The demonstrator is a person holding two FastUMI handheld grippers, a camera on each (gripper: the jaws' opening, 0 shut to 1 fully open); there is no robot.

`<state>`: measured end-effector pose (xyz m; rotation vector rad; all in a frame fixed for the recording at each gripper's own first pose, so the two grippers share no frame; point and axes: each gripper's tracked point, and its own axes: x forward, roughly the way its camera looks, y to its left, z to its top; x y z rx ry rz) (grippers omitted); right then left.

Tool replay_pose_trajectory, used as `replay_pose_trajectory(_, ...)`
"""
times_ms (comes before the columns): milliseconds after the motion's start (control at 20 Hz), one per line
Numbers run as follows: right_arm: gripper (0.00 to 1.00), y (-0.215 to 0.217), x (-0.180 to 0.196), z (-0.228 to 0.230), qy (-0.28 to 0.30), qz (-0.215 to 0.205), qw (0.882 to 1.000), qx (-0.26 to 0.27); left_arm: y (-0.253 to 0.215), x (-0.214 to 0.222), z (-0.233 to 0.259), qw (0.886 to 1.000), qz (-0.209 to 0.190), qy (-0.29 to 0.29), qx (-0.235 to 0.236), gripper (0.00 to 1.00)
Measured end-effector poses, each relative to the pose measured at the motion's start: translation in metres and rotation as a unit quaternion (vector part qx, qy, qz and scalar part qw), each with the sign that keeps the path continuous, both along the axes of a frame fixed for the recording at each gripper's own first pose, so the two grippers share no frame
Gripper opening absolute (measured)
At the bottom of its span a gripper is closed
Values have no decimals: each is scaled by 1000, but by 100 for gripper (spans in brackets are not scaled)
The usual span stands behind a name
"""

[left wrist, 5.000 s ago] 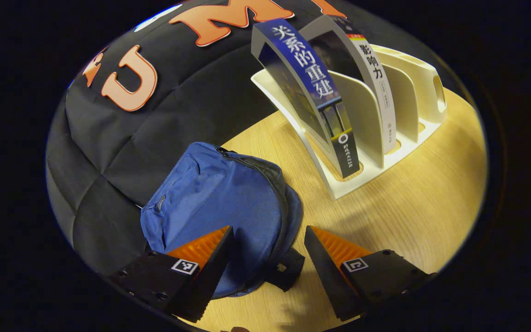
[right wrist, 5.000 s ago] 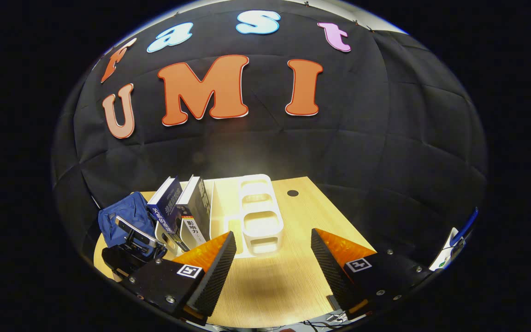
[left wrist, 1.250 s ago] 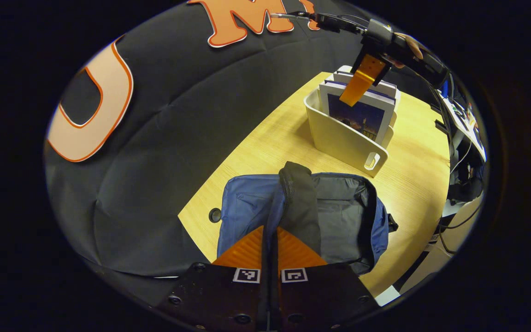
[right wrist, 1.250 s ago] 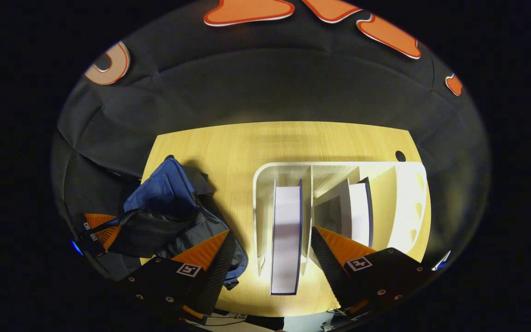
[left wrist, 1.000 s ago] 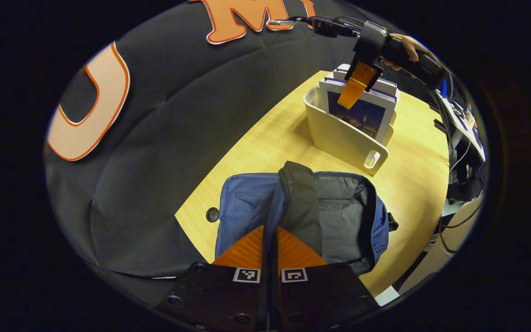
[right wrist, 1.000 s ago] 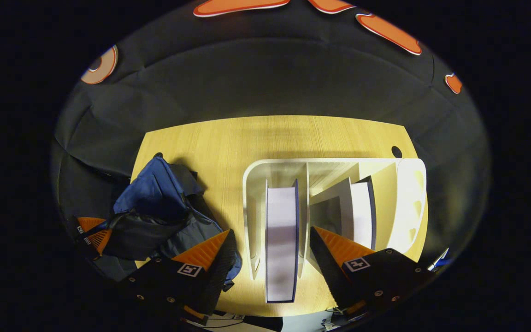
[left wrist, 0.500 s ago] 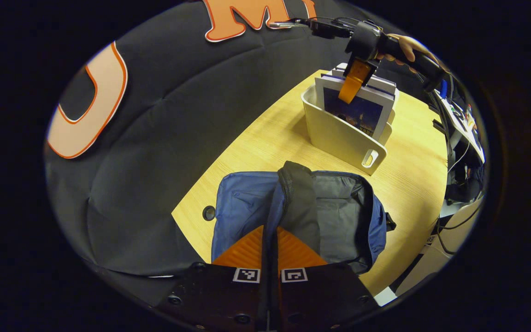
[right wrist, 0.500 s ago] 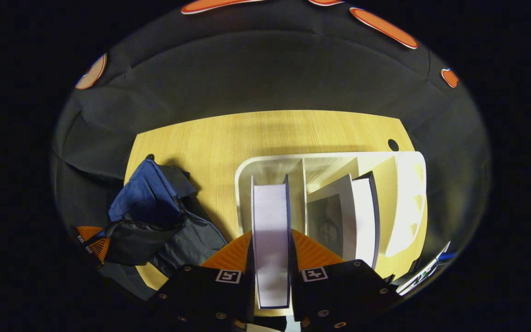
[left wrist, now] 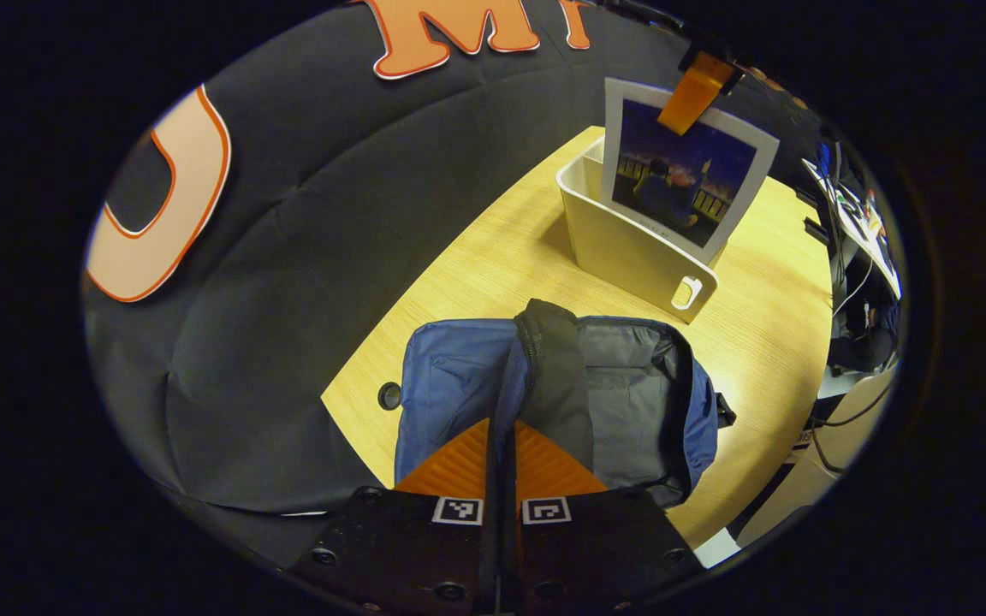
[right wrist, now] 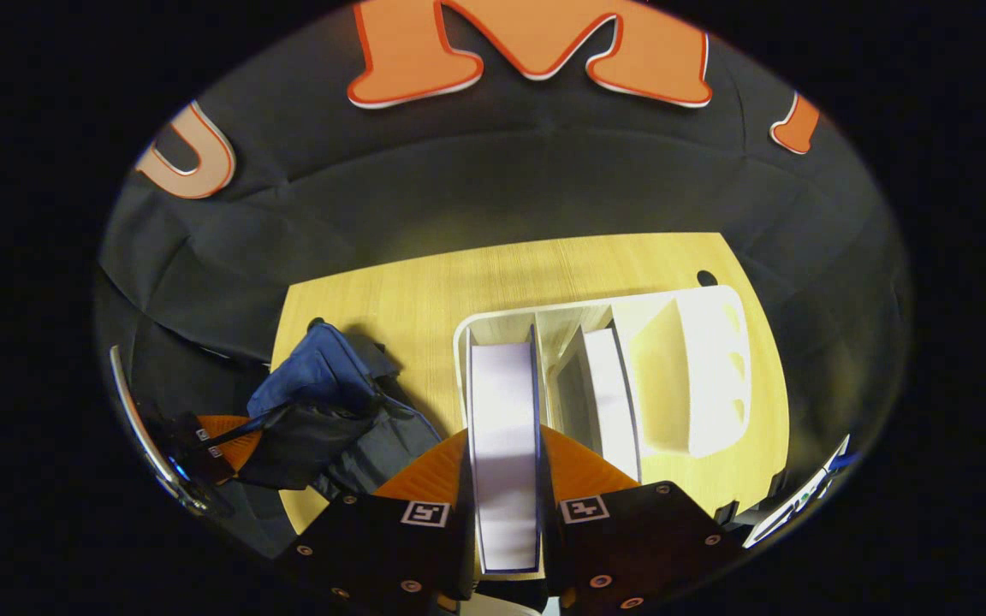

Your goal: Open the schoolbag, grab two books from the bookshelf and put them into the schoolbag.

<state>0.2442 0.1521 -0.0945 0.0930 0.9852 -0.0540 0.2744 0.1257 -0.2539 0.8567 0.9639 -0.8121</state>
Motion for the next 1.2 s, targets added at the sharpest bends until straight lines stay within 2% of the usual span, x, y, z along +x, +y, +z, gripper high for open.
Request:
replay_pose_trajectory(350,32,8,-71,83,-97,18,993,66,0,1,4,1000,5,-10,-1,2)
replay_pose_trajectory(500,32,24,-103,84,-120,20,984,131,-1,1,8,1000,8,-18,0,2)
replay_pose_trajectory(650,31,49,-120,52,-121,16,970,208,-4,3,14,999,7,-36,2,2)
replay_pose_trajectory(750,31,62,-124,21,-112,12,966,233,-6,3,21,999,1,-48,5,2)
replay_pose_trajectory(850,31,77,-123,-6,-104,6,959,264,-8,3,28,998,-4,-56,8,3)
replay_pose_trajectory(1000,30,107,-108,-49,-90,-9,941,326,-14,-1,36,998,-13,-58,11,3)
replay_pose_trajectory(1100,31,120,-98,-79,-87,-20,935,344,-14,-3,40,998,-13,-60,14,2)
replay_pose_trajectory(1200,30,135,-83,-101,-104,-21,935,339,-17,-3,46,997,-15,-69,19,3)
